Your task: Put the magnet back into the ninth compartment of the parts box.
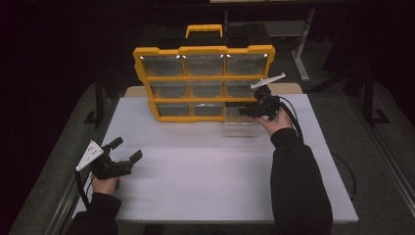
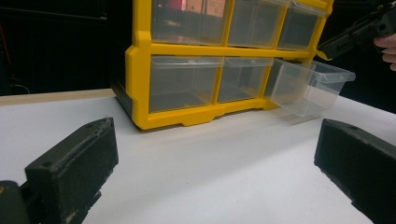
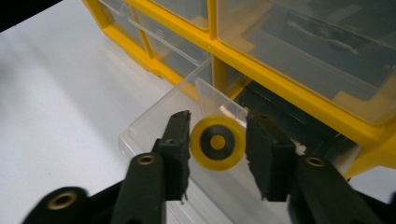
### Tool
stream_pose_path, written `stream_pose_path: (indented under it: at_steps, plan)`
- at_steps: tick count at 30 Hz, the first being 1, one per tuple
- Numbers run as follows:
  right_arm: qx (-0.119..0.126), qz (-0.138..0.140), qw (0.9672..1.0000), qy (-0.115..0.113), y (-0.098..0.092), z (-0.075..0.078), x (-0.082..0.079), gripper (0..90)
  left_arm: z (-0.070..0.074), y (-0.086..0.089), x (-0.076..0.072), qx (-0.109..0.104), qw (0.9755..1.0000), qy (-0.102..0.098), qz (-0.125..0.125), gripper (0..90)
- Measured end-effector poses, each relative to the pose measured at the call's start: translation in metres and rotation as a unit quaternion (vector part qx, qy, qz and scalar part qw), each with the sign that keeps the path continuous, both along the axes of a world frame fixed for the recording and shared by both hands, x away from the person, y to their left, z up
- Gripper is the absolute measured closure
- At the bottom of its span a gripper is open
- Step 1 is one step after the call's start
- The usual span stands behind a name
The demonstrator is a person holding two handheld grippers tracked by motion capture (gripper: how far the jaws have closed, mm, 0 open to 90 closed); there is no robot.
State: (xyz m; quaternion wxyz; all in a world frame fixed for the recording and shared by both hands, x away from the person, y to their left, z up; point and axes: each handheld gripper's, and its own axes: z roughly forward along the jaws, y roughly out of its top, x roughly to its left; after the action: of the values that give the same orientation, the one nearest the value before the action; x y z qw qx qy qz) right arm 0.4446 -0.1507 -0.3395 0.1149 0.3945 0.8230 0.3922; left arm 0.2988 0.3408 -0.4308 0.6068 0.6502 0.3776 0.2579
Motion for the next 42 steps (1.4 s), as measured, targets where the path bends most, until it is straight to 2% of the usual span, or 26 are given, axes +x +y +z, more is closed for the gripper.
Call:
stream_pose_path:
  at_steps: [6, 12, 18, 23, 26, 29, 42]
  plan:
    - [0.008, -0.003, 0.9997, 0.021, -0.002, -0.005, 0.001, 39.2, 0.0, 0.0, 0.0, 0.0, 1.0, 0.001, 0.0, 0.0]
    - [0.018, -0.01, 0.9995, 0.023, -0.008, -0.008, -0.002, 17.0, 0.0, -0.001, 0.0, 0.001, 1.0, 0.0, -0.001, 0.0]
    - [0.023, -0.007, 0.9995, 0.021, -0.012, -0.006, -0.007, 1.2, 0.0, -0.001, 0.0, 0.001, 1.0, 0.0, -0.001, 0.0]
    - [0.031, -0.005, 0.9995, 0.007, -0.012, -0.001, -0.013, 0.0, 0.0, -0.001, 0.0, 0.002, 1.0, 0.0, -0.001, 0.0]
    - [0.024, -0.005, 0.9997, -0.001, -0.01, -0.001, -0.017, 0.0, 0.0, -0.001, 0.0, 0.002, 1.0, 0.0, 0.0, 0.0]
    - [0.028, -0.003, 0.9996, -0.008, -0.011, -0.001, -0.021, 0.0, 0.0, -0.001, 0.0, 0.002, 1.0, 0.0, 0.0, 0.0]
    - [0.043, -0.007, 0.9989, -0.018, -0.02, -0.005, -0.036, 0.0, 0.0, -0.001, 0.0, 0.002, 1.0, 0.0, 0.001, 0.0]
